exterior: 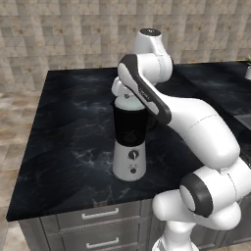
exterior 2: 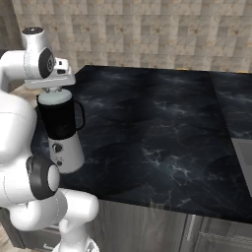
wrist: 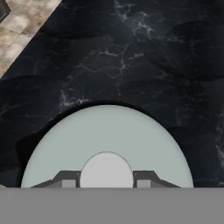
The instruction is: Close the lid blender by securely placing the lid on top.
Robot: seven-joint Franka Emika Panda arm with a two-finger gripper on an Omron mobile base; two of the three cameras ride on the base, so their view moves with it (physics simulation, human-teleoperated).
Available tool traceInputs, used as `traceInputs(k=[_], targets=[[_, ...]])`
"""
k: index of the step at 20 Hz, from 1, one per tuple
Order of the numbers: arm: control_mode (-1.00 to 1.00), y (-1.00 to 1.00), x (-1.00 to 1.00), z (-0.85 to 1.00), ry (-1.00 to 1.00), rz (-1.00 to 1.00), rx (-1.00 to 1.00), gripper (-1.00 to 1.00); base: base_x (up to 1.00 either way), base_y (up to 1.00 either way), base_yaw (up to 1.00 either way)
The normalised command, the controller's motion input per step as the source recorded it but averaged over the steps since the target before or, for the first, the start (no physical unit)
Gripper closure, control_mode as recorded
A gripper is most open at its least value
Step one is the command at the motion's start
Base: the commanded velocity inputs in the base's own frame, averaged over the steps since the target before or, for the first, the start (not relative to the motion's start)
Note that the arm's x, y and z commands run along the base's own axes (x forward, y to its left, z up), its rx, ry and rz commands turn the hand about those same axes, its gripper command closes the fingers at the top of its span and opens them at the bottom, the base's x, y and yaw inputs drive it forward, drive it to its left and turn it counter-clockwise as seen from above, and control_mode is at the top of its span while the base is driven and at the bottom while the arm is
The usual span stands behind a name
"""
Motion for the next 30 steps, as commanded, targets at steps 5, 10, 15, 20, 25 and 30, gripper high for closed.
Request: traceInputs(k=[5,10,15,20,25,30], targets=[[-1.00,0.00,0.00,-0.08,0.07,0.00,0.00,1.00,0.00,0.00,0.00],[-1.00,0.00,-0.27,-0.37,0.00,0.00,0.00,1.00,0.00,0.00,0.00],[-1.00,-0.05,-0.38,-0.40,-0.06,0.00,0.00,-1.00,0.00,0.00,0.00],[-1.00,-0.06,-0.28,-0.09,-0.11,0.00,0.00,-1.00,0.00,0.00,0.00],[-1.00,-0.01,-0.36,0.04,-0.19,0.00,0.00,-1.00,0.00,0.00,0.00],[-1.00,-0.03,-0.57,0.26,-0.24,0.00,0.00,-1.00,0.00,0.00,0.00]])
